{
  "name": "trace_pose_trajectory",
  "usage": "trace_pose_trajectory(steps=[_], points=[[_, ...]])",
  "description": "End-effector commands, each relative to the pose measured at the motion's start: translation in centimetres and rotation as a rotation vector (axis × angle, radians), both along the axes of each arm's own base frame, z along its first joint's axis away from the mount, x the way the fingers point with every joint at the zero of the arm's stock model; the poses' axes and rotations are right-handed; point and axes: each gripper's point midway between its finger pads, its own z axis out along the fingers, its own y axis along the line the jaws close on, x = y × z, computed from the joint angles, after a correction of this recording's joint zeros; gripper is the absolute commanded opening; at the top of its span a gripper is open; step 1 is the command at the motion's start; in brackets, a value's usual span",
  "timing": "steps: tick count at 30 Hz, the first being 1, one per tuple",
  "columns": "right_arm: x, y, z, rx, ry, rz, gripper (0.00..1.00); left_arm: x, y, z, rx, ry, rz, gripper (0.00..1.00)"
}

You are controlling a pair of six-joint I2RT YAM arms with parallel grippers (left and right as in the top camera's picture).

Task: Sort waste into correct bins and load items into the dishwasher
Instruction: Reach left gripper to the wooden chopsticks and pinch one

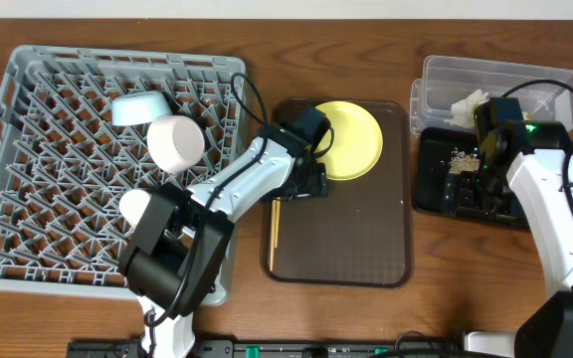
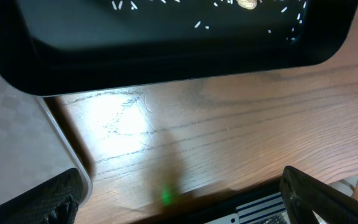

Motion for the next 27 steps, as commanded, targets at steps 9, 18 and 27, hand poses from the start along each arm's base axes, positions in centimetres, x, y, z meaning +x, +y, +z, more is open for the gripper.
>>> trace_pose_trajectory(steps=[9, 18, 27], points=[[0.1, -0.5, 0.5, -0.008, -0.023, -0.03, 0.99, -0.7, 0.7, -2.6, 0.058, 0.053, 0.002, 0.88], [0.1, -0.5, 0.5, -0.008, -0.023, -0.029, 0.99, -1.2, 0.0, -2.6, 0.058, 0.052, -0.02, 0.88], [0.0, -0.5, 0.5, -0.008, -0.02, -0.029, 0.99, -1.6, -0.5, -2.6, 0.136, -0.006, -0.074, 0.88]])
